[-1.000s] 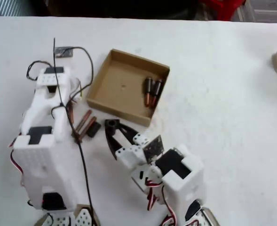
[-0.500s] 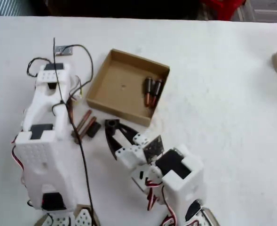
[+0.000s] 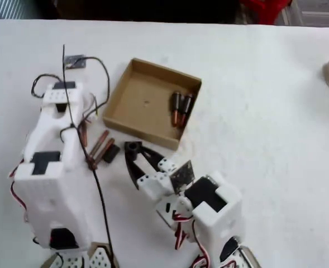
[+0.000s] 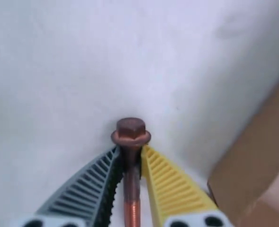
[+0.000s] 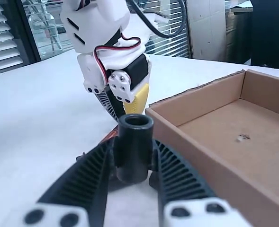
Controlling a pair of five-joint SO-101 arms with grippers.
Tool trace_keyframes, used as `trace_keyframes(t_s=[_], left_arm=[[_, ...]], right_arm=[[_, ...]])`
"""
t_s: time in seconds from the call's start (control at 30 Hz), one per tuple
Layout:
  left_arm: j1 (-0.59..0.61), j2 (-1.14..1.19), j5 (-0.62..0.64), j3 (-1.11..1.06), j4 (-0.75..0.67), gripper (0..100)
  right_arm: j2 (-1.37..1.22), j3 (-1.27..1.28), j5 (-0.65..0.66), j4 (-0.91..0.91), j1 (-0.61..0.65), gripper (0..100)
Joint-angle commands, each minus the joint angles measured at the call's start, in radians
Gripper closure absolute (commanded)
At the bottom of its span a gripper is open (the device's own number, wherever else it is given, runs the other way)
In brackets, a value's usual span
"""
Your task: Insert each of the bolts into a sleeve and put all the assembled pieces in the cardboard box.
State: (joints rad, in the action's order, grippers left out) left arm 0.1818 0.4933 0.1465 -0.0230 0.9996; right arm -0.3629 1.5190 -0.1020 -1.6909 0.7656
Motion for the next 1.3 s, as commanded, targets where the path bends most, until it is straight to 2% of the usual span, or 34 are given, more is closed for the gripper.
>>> trace_keyframes(t_s=[0.0,0.13,0.3,0.7,1.03,1.27], left_arm=[[0.002,-0.266,0.000,-0.253,-0.261,98],[-0.007,-0.466,0.000,-0.482,-0.463,98],[-0.042,-0.656,0.000,-0.669,-0.592,98],[-0.120,-1.106,0.000,-0.931,-0.647,98],[-0.249,-1.523,0.006,-1.244,-0.858,98],[-0.295,-1.744,0.008,-1.361,-0.876,98]], right_arm=[[0.002,0.002,0.015,0.004,0.008,98.3],[0.002,0.002,0.014,0.004,0.008,98.3],[0.002,0.002,0.014,0.004,0.008,98.3],[0.002,0.002,0.009,0.004,0.008,98.3],[0.002,0.000,0.009,0.004,0.008,98.3],[0.002,0.000,0.009,0.004,0.008,98.3]])
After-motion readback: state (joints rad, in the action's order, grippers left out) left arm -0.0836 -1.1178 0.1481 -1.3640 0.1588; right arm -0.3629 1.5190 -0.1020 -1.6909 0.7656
